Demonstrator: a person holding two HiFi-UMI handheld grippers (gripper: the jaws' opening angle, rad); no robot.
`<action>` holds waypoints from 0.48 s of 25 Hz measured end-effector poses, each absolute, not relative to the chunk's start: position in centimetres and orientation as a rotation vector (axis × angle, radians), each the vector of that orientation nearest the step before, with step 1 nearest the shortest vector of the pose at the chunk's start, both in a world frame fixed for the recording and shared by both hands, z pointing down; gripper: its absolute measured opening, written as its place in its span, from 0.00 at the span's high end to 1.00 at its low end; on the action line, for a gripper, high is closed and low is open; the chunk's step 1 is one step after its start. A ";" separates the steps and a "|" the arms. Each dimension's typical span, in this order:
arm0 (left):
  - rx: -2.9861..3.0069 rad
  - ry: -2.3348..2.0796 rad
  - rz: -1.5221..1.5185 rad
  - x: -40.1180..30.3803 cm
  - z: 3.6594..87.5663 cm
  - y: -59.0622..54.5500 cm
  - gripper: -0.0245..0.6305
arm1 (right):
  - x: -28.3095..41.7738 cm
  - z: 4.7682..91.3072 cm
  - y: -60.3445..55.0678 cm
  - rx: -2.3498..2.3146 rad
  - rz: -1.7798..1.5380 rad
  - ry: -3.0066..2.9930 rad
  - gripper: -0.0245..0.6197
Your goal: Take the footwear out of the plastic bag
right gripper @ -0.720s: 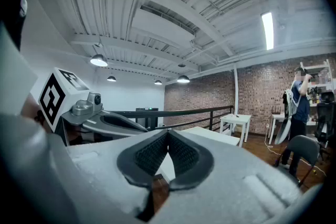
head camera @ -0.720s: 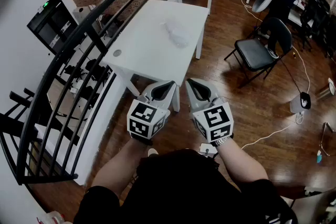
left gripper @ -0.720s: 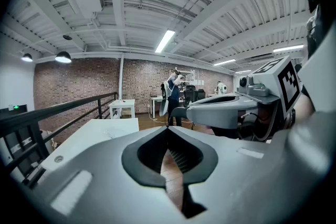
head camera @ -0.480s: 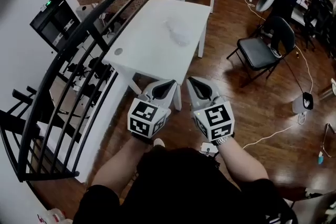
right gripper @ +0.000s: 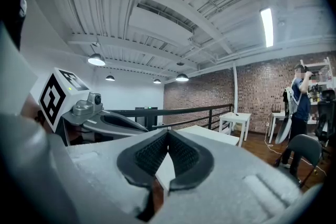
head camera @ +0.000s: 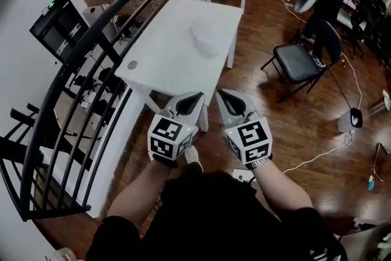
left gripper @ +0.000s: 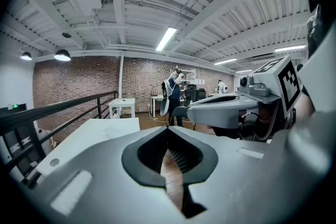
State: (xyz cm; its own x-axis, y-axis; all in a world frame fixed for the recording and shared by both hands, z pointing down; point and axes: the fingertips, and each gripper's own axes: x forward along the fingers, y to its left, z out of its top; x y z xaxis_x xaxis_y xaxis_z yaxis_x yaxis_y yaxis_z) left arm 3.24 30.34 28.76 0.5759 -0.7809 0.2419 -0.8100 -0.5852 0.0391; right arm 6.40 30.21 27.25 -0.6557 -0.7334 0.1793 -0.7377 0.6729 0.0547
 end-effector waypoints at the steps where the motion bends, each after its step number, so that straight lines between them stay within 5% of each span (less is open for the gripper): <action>1: 2.656 -1.343 0.298 3.2 29.1 29.8 0.94 | 6.3 27.4 29.7 1.198 0.035 -2.694 0.98; 12: 2.636 -1.290 0.267 -1.3 30.5 20.8 0.94 | 2.0 28.8 20.9 1.198 0.054 -2.628 0.98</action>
